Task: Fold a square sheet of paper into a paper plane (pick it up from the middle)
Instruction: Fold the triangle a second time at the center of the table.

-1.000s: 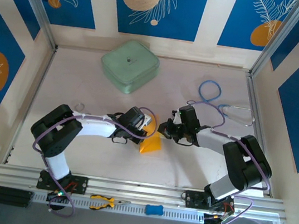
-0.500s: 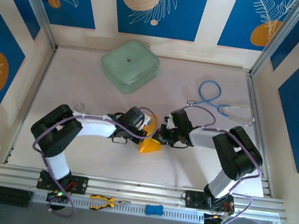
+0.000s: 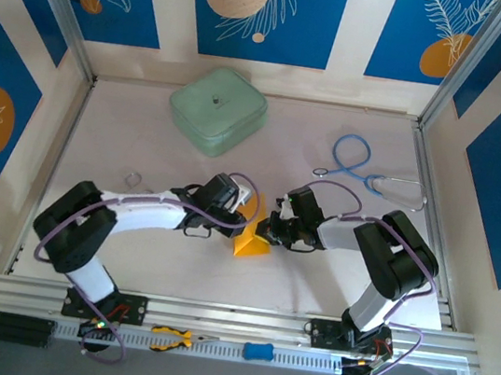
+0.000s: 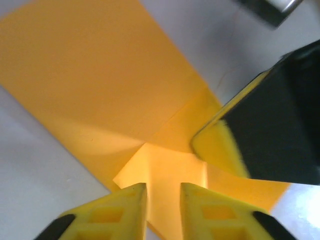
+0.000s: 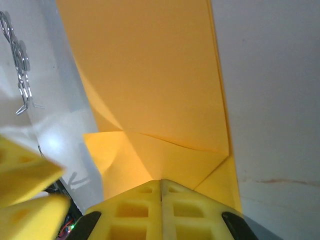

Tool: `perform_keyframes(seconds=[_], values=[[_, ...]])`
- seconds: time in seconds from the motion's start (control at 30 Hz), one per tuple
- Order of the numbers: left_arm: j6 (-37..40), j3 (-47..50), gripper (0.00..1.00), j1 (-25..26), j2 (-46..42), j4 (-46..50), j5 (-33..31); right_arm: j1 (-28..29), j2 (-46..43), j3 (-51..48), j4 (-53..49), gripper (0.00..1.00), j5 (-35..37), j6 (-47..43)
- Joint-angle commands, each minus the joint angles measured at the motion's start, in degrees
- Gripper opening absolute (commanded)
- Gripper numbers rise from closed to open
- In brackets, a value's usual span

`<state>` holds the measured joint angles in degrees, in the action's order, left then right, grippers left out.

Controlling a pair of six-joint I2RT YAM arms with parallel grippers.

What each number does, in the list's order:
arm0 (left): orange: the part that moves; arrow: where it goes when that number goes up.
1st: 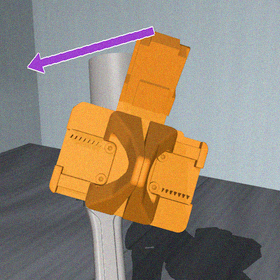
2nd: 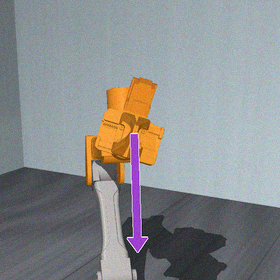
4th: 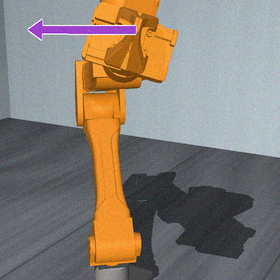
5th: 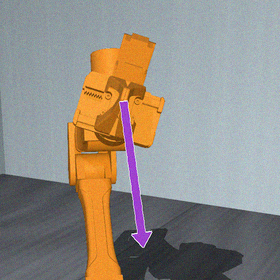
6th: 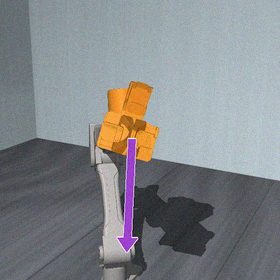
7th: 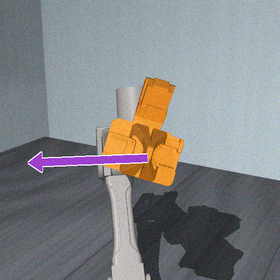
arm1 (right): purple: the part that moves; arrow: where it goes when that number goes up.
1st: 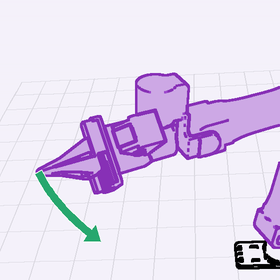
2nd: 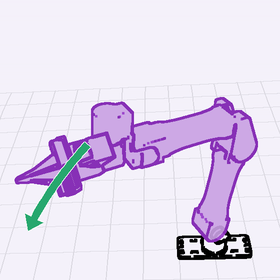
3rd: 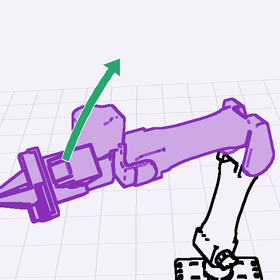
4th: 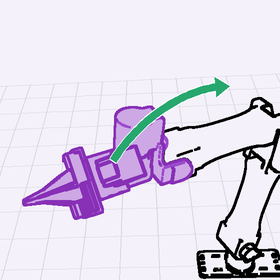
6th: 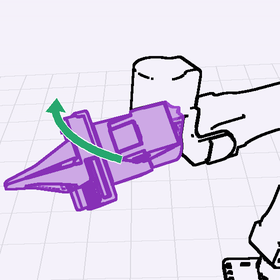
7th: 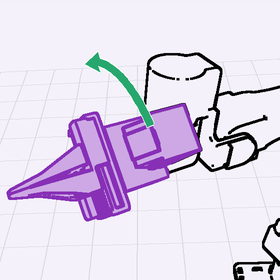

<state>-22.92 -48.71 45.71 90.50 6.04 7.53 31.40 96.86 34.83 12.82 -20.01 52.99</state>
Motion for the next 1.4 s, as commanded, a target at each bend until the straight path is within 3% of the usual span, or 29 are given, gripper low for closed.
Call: perform_keyframes(seconds=[0.0, 0.13, 0.3, 0.5, 1.37], values=[[-2.6, -1.1, 0.28, -0.5, -4.8, 3.1, -0.5, 0.2, 2.4, -2.1, -5.3, 0.04, 3.9, 0.3], [-5.8, 1.1, 0.18, -0.3, -7.0, 0.4, 6.0, 0.2, 1.7, -2.1, -5.4, 0.04, 3.9, 0.5], [-9.2, 2.5, 0.06, 0.8, -3.4, -4.9, 15.3, 0.3, 1.4, -2.1, -5.5, 0.04, 3.9, 0.7], [-11.8, 1.7, 0.03, 0.9, 2.3, -8.6, 20.6, 0.2, 1.5, -1.9, -5.9, 0.04, 4.0, 0.5], [-10.9, 2.6, 0.04, 1.0, 9.0, -5.4, 20.1, -0.3, 1.5, -2.7, -6.2, 0.04, 4.2, 0.2]])
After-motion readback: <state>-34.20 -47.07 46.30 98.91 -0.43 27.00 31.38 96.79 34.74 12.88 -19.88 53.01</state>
